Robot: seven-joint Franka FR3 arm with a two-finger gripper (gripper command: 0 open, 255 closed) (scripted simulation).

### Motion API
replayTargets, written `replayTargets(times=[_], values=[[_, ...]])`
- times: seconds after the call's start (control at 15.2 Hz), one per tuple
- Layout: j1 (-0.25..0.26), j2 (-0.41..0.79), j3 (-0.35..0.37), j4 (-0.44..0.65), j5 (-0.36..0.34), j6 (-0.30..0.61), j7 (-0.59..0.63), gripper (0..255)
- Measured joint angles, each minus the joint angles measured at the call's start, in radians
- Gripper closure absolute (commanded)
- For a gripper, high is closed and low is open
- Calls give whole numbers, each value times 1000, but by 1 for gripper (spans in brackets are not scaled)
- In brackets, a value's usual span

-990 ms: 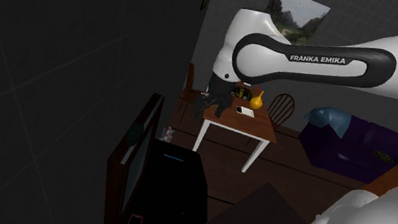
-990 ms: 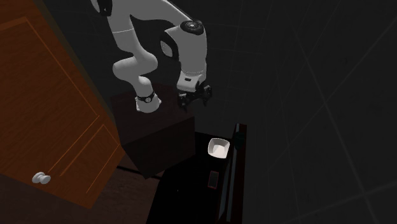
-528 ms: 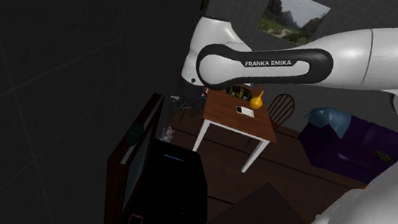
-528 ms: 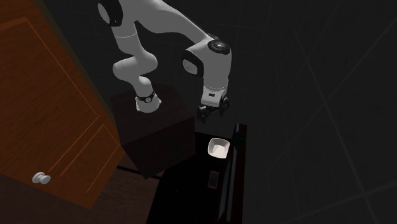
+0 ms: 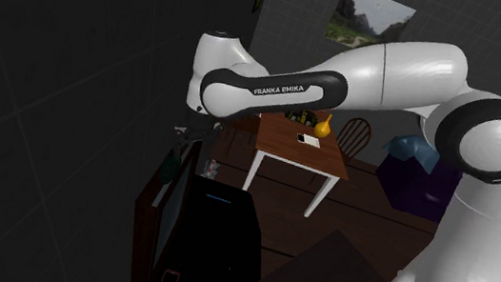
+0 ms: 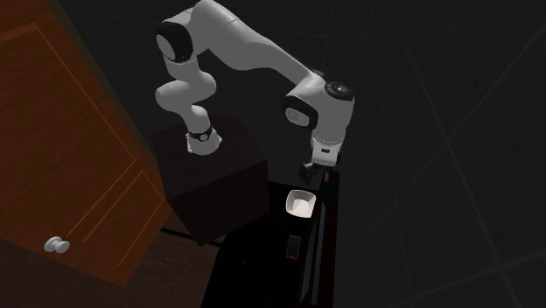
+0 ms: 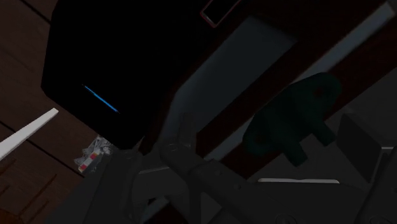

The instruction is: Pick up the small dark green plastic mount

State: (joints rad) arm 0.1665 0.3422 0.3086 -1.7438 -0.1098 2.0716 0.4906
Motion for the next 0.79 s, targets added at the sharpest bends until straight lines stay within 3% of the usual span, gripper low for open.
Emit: replayTargets(times=[0.33, 0.79], values=[[59, 169, -5, 181, -51, -21, 37, 0], [68, 212, -14, 186, -69, 17, 45, 0]])
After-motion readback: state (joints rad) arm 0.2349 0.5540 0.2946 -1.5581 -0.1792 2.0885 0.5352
